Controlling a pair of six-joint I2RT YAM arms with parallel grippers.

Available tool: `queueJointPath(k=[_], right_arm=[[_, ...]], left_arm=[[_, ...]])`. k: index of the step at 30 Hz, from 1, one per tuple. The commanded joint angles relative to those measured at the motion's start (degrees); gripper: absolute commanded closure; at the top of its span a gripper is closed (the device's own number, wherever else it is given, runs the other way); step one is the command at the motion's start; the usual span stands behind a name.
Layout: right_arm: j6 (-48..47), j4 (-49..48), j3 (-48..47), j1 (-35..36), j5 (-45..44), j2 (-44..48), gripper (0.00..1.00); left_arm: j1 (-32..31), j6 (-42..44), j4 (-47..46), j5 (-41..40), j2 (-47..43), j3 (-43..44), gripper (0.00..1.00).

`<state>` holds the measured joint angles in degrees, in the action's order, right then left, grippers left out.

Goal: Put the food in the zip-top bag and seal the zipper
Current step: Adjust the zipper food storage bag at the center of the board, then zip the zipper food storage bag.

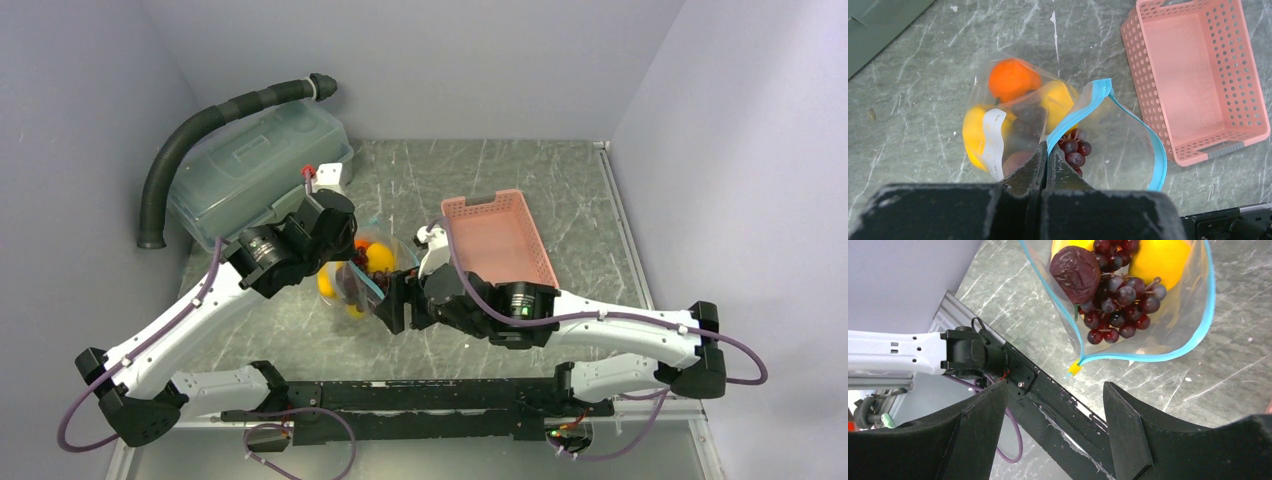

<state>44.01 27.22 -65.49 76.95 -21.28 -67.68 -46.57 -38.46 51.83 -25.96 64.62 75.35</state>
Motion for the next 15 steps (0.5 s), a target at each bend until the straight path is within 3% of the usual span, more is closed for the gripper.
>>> queueJointPath(k=[1, 15], right_arm=[[2.0, -1.0, -2.7, 1.9, -3.7, -1.5, 0.26], [9.1, -1.6, -2.8, 2.5, -9.6, -8.2, 0.19]], left_arm=[[0.2, -1.5, -4.4, -3.2, -0.5, 3.3, 1.0], [0.2, -2.5, -5.0, -3.6, -1.1, 3.3, 1.0]])
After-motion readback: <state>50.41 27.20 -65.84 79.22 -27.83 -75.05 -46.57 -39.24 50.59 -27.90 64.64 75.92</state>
